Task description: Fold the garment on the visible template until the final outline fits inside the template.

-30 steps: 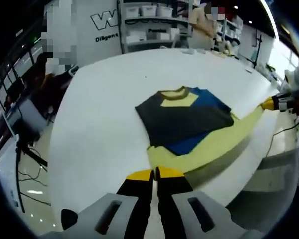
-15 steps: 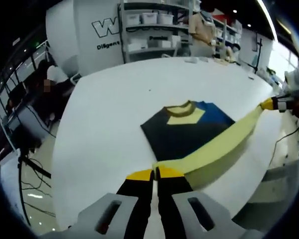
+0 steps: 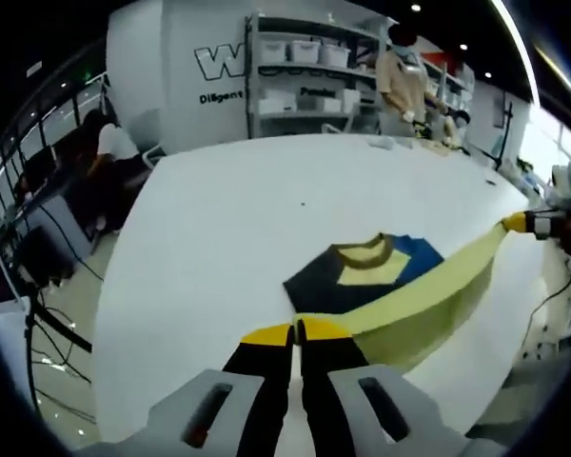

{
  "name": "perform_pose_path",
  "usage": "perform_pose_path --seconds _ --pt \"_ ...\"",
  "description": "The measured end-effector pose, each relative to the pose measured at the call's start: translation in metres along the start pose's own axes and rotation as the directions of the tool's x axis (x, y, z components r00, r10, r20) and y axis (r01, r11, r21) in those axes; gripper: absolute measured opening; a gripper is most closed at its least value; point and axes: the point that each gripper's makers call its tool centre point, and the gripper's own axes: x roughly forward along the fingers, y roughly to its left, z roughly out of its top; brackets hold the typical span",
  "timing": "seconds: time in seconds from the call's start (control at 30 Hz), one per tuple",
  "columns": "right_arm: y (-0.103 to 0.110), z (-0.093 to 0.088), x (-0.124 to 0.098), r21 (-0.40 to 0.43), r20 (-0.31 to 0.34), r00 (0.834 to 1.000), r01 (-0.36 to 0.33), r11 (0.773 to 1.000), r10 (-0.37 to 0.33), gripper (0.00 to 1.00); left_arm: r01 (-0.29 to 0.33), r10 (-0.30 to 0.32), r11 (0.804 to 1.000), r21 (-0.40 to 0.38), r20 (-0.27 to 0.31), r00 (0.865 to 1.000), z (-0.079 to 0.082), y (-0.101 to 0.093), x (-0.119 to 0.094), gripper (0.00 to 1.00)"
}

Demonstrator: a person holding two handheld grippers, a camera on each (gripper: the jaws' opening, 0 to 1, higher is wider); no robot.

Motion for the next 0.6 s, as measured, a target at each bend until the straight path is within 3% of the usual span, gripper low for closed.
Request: perform_pose_path --seconds 0.3,0.6 --pt "-0.010 0.020 0.022 0.011 0.003 0.999 0.033 0.999 -0.033 0.00 -0.013 0.013 0.999 0.034 0.024 1.000 0.031 0.002 0.025 0.02" --pt "-0.024 0.024 0.054 0.108 0.013 0.998 0.061 0.992 -0.062 0.00 -0.032 0.032 0.999 -0.004 -0.004 0.999 0.029 0.014 0.060 0.02"
